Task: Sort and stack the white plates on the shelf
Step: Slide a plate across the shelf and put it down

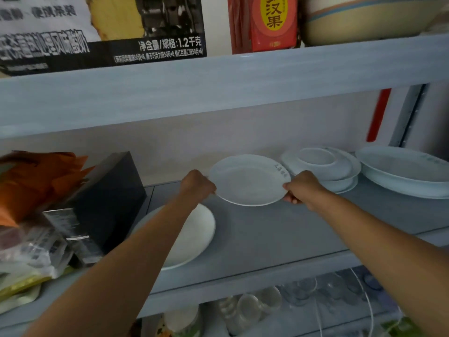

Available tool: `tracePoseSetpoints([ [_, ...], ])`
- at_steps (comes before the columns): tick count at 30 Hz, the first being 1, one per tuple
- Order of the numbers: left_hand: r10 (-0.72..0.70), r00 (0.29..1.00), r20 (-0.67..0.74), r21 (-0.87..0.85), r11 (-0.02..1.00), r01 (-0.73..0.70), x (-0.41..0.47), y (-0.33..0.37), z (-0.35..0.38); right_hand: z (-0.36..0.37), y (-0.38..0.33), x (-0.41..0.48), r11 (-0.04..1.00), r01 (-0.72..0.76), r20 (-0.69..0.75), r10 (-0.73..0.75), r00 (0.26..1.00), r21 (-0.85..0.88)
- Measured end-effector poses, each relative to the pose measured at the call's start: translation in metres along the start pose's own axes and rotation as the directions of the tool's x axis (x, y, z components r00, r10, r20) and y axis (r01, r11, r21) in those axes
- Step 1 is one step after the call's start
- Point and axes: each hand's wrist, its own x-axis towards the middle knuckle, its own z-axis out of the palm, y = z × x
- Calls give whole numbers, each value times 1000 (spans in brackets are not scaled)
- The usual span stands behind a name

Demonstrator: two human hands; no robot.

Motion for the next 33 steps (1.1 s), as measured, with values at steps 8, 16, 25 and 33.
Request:
tracePoseSetpoints([
  [8,-42,987,158,-11,999,44,-87,13,5,-64,22,-58,999,45,147,-42,988,-17],
  [16,-27,988,155,-43,998,34,-150,14,23,-96,57,-92,998,70,188,-68,980,-4],
  [25,-9,986,165,-57,998,19,-178,2,17,-94,74,-123,997,58,178,-65,982,44],
  [33,-34,983,183,-11,999,36,-182,-4,29,-86,92,-128,999,12,137,-18,990,48],
])
